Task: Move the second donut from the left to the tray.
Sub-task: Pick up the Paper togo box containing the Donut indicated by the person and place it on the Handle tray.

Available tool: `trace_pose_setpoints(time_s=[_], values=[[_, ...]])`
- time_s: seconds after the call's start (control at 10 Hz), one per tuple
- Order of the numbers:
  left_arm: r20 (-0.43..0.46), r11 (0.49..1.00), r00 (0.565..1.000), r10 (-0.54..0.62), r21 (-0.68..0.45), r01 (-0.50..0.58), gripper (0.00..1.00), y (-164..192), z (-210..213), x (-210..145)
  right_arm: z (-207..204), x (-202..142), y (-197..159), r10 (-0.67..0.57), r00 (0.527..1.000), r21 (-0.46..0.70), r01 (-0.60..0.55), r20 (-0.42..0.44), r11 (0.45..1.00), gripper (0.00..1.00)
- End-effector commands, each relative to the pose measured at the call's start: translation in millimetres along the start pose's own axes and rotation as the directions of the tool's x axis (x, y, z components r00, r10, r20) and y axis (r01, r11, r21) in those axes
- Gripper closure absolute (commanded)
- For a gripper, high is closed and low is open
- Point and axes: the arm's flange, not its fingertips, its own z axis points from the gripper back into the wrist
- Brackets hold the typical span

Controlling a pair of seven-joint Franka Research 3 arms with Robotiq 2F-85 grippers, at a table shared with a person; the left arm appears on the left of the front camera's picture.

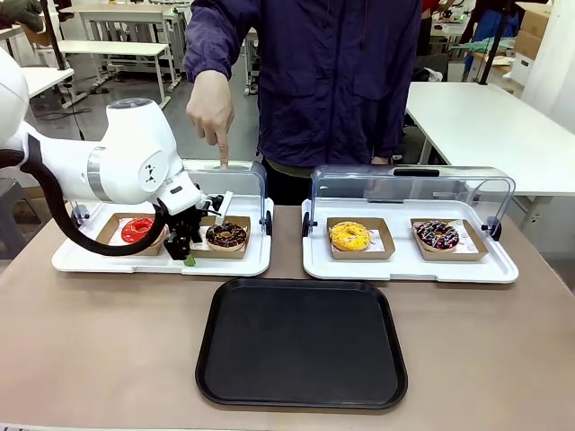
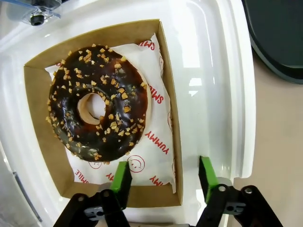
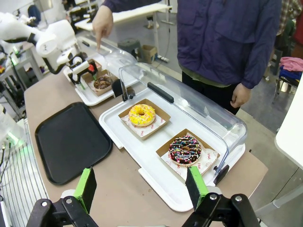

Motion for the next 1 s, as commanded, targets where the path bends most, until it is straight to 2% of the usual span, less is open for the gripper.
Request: trace_pose_setpoints(time_s=[0.0, 0.1, 0.2, 0.3, 0.4, 0.8, 0.9], values=[[-0.015, 1.0, 1.0, 0.01, -0.001, -0.01, 0.64, 2.2, 2.3, 1.5, -1.3, 1.7, -1.9, 0.022, 0.999, 0.001, -0.022, 0.031, 1.0, 0.0], [-0.015, 1.0, 1.0, 0.013, -0.004, -0.013, 0.75, 2.3, 2.4, 1.5, -1.3, 1.7, -1.9, 0.022, 0.999, 0.001, -0.022, 0.031, 1.0, 0.0], [-0.017, 1.0, 1.0, 0.019, -0.009, -0.019, 1.0, 1.9, 3.3, 1.3, -1.3, 1.7, -1.9, 0.022, 0.999, 0.001, -0.022, 0.031, 1.0, 0.0], [-0.019, 1.0, 1.0, 0.021, -0.016, -0.022, 0.96, 2.2, 3.8, 1.3, -1.3, 1.7, -1.9, 0.022, 0.999, 0.001, -0.022, 0.031, 1.0, 0.0], [-0.021, 0.999, 0.999, 0.025, -0.024, -0.026, 1.0, 1.7, 4.2, 1.4, -1.3, 1.7, -1.9, 0.022, 0.999, 0.001, -0.022, 0.031, 1.0, 0.0], [-0.044, 0.999, 0.999, 0.03, -0.04, -0.032, 1.0, 4.6, 0.8, 0.6, -1.3, 1.7, -1.9, 0.022, 0.999, 0.001, -0.022, 0.031, 1.0, 0.0], [-0.036, 0.993, 0.997, 0.068, -0.093, -0.071, 1.0, 10.0, -3.1, -1.6, -1.3, 1.7, -1.9, 0.022, 0.999, 0.001, -0.022, 0.031, 1.0, 0.0]])
